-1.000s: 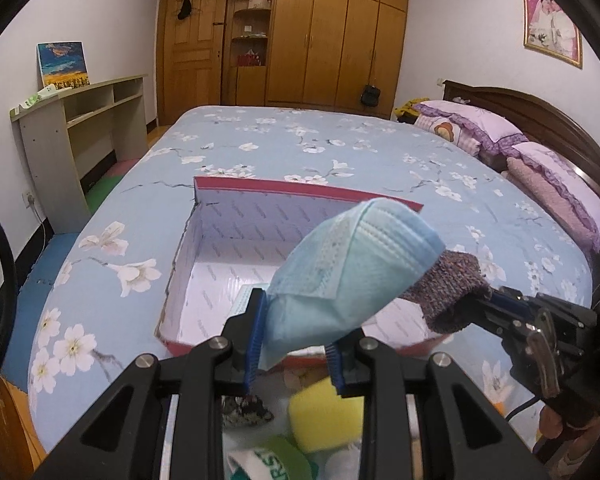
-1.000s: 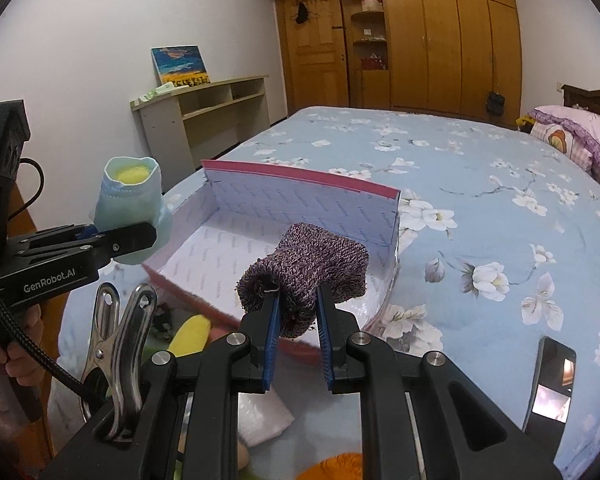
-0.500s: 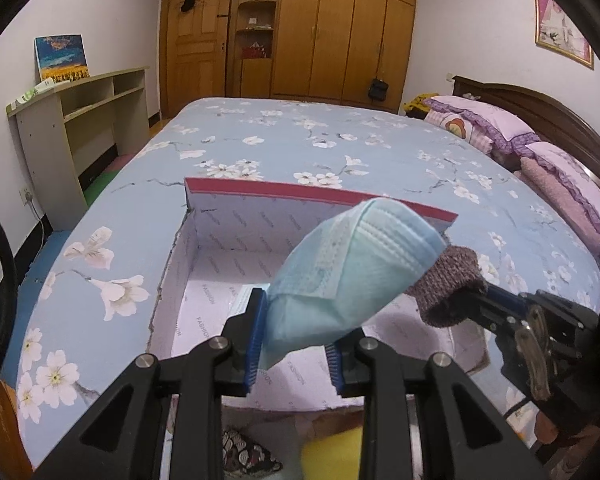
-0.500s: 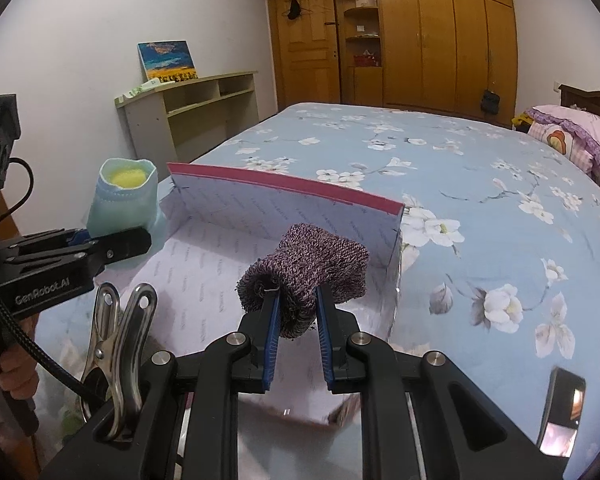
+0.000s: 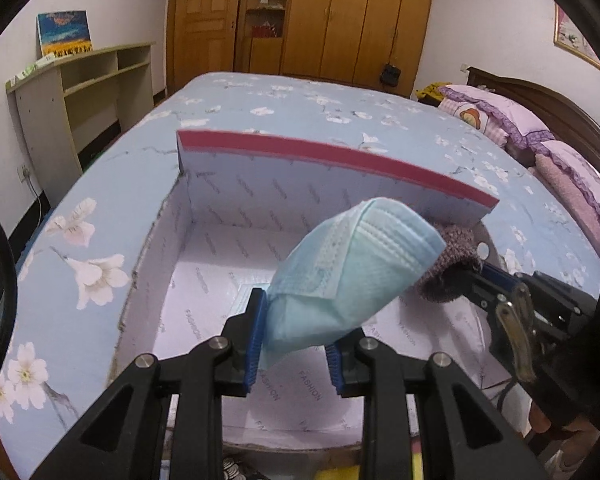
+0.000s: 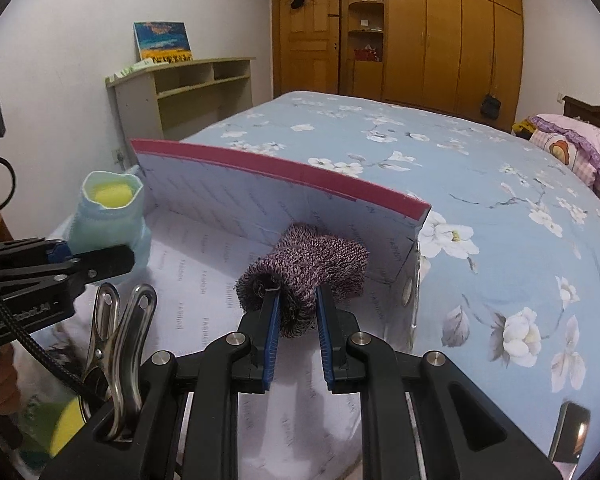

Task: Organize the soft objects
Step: 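Lift mask and grey sock and carry both over the pink box, then lower mask and sock into the box and open both tools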

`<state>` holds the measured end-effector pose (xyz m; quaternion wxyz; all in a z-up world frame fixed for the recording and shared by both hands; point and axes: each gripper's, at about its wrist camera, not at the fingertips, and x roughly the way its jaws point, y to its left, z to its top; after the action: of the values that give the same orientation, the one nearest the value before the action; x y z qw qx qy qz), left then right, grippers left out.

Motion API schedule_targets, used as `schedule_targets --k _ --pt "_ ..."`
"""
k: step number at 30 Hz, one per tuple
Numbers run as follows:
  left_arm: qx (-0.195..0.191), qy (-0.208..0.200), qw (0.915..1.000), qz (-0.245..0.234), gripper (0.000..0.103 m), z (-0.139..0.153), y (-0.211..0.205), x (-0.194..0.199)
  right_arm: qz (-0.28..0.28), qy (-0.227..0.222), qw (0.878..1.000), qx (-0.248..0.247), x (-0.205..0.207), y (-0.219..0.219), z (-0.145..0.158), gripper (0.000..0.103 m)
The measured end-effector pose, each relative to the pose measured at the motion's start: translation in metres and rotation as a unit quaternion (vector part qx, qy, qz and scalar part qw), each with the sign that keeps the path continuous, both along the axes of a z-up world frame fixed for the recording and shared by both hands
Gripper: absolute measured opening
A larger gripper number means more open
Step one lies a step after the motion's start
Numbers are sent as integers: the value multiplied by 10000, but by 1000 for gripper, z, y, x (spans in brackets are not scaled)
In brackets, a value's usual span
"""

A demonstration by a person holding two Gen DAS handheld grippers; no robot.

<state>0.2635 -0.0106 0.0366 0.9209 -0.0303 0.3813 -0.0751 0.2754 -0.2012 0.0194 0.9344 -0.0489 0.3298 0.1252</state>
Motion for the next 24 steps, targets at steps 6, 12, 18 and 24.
schedule_targets --k 6,12,18,24 --pt "1 190 9998 41 28 -13 -5 7 -59 76 9999 -78 15 -6 -8 19" --pt "-113 333 9993 134 28 -21 -7 14 -108 172 9997 -129 29 -12 -16 19" --pt "-54 358 9991 213 28 -26 -7 17 -161 169 9994 -242 42 -13 -18 19" --pt "-36 399 9987 329 28 -30 -8 25 -121 206 9988 -416 56 -10 -20 19"
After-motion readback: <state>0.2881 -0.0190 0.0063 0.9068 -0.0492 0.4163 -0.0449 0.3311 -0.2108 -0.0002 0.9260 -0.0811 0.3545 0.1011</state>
